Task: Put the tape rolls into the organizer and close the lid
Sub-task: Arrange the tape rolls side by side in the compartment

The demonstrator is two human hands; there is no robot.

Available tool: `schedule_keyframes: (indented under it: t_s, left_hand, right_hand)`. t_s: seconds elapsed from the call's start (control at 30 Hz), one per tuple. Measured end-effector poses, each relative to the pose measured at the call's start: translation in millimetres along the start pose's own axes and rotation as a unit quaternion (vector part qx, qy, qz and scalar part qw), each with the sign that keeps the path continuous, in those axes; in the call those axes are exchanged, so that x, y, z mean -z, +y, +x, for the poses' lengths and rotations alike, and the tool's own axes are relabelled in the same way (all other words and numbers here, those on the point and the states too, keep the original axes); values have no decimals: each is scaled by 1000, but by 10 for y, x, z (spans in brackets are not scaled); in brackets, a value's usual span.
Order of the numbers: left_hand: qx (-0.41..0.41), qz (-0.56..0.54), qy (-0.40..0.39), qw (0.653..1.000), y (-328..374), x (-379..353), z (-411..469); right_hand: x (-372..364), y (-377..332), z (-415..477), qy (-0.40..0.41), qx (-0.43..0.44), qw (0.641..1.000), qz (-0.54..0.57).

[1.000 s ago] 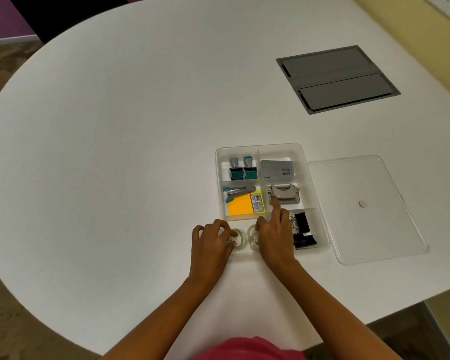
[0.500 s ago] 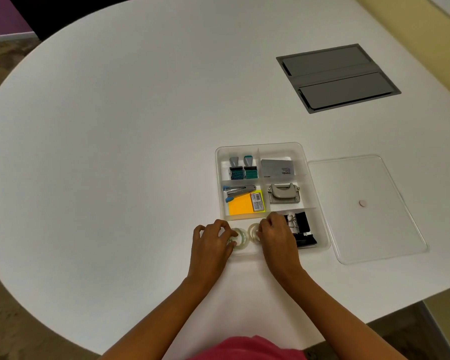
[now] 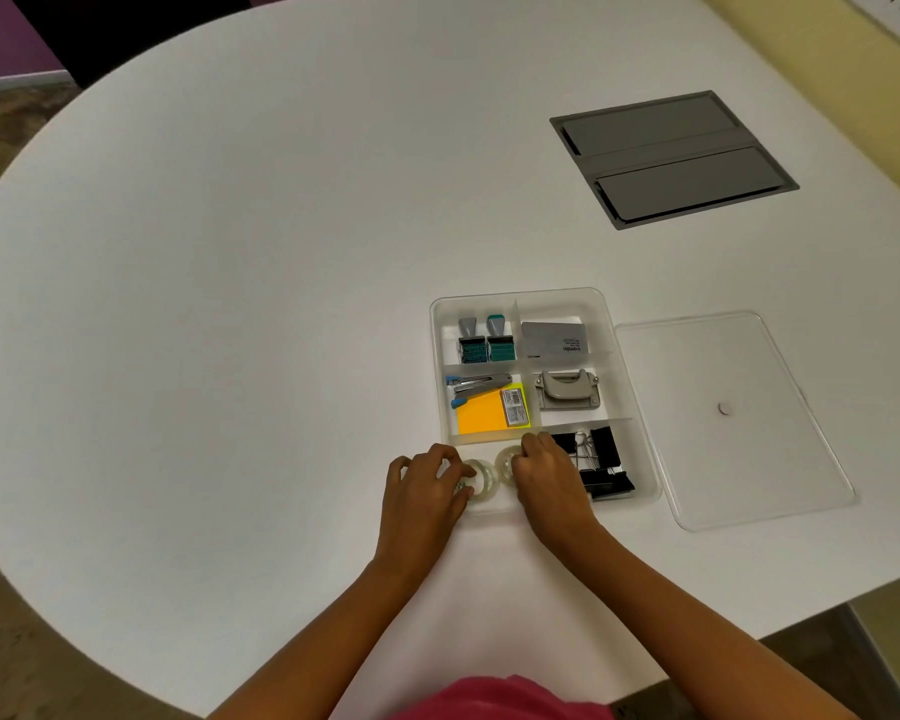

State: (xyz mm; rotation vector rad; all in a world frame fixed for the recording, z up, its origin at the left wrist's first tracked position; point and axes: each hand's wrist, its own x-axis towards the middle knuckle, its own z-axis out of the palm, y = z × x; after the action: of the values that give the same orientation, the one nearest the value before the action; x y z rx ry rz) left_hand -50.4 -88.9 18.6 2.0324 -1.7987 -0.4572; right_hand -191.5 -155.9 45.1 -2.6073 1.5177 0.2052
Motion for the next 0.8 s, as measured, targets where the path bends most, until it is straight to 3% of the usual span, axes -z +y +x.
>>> schedule_keyframes:
  t_s: [0.17, 0.37, 0.57, 0.8]
  left_hand:
    - [0, 4, 1, 1000, -9, 1, -1]
    - [-16, 16, 16, 1000, -12, 7, 6]
    - [-16, 21, 16, 1000, 1, 3, -3]
    - [11, 4, -7, 1000, -35, -58, -11]
  right_hand:
    - [-39, 53, 22, 5, 2, 1000, 14]
    - [-56, 22, 80, -24, -7, 998, -52]
    - [-31, 32, 123, 6, 3, 998, -67]
    - [-69, 41, 128, 41, -60, 997, -32]
